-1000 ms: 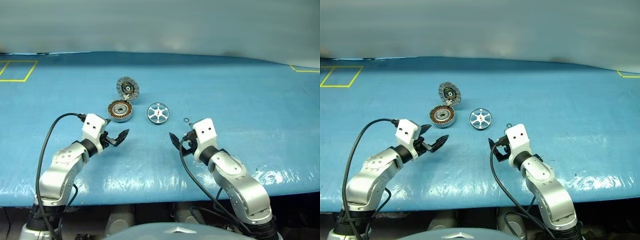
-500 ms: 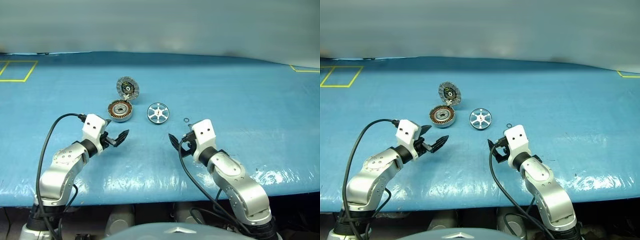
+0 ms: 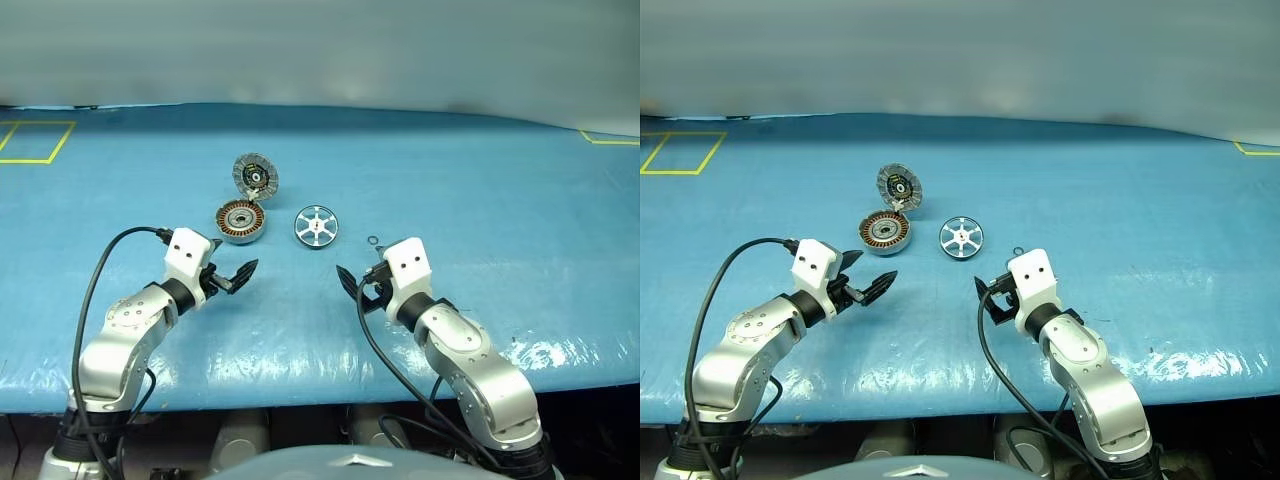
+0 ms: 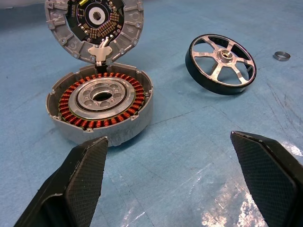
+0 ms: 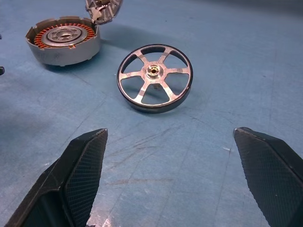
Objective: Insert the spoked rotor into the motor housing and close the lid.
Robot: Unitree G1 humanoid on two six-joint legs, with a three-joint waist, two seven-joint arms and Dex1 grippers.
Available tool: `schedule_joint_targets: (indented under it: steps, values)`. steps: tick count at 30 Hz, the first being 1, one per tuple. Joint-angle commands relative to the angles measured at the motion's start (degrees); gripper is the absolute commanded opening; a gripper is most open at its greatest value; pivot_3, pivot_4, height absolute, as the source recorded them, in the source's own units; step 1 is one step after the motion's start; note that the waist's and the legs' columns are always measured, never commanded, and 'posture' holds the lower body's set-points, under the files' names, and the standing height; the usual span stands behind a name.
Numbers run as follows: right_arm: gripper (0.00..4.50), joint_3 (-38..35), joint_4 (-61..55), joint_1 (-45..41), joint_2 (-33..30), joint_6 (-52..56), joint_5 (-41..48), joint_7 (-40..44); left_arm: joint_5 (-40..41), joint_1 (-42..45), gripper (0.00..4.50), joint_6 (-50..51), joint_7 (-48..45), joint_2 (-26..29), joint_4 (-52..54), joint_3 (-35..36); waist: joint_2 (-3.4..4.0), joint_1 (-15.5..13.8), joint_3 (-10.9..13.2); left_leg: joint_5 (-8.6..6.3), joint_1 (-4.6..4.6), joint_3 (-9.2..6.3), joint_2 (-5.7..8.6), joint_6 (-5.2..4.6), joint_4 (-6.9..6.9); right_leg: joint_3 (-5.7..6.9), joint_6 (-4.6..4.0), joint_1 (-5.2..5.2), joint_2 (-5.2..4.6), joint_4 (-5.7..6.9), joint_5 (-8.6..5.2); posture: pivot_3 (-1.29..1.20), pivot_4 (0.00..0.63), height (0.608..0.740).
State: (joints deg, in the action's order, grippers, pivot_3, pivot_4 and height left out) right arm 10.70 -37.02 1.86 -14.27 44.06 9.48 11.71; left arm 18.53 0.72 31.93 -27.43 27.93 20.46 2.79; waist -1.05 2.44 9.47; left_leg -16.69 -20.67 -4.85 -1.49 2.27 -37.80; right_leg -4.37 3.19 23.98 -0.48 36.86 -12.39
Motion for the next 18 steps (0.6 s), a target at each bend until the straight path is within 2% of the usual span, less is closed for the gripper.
schedule_joint_targets:
  steps: [1,4,9,14,18]
  values:
    - [4.48,0.16,-1.04,-0.12,0.31,-1.37,-0.07,0.11,-0.26,0.19,4.5,-0.44,-0.11,0.29,2.16,0.27,0.0,0.0,0.0,0.0,0.0,0.0,0.0,0.0,0.0,0.0,0.0,0.0,0.0,0.0,0.0,0.0,0.15,0.74]
    - [4.48,0.25,-0.93,-0.16,0.46,-1.38,-0.13,0.13,-0.25,1.69,4.5,0.61,-1.7,2.19,1.77,-0.01,0.0,0.0,0.0,0.0,0.0,0.0,0.0,0.0,0.0,0.0,0.0,0.0,0.0,0.0,0.0,0.0,0.15,0.74]
    - [4.48,0.56,-0.11,-0.89,0.75,-1.75,-0.28,0.36,-1.01,8.24,4.5,1.93,-7.88,9.1,-1.06,-2.03,0.0,-0.13,0.02,0.0,0.0,-0.04,0.0,0.01,-0.02,0.05,-0.02,0.0,0.01,0.03,-0.01,0.0,0.15,0.74]
    - [4.48,0.89,1.35,-2.21,0.95,-2.6,-0.4,0.95,-6.23,21.86,4.5,-1.14,-20.66,18.57,-10.4,-10.4,0.02,-0.08,0.05,0.0,-0.02,-0.06,0.01,0.0,0.0,0.09,-0.02,0.01,0.02,0.0,-0.02,0.0,0.15,0.74]
    - [4.48,1.15,2.52,-3.17,1.04,-3.43,-0.55,1.18,-14.1,33.45,4.5,-5.73,-31.05,22.55,-21.53,-20.11,0.08,-0.07,0.11,0.0,-0.06,-0.07,0.02,0.0,0.04,0.12,0.0,0.03,0.02,-0.03,0.0,0.0,0.15,0.74]
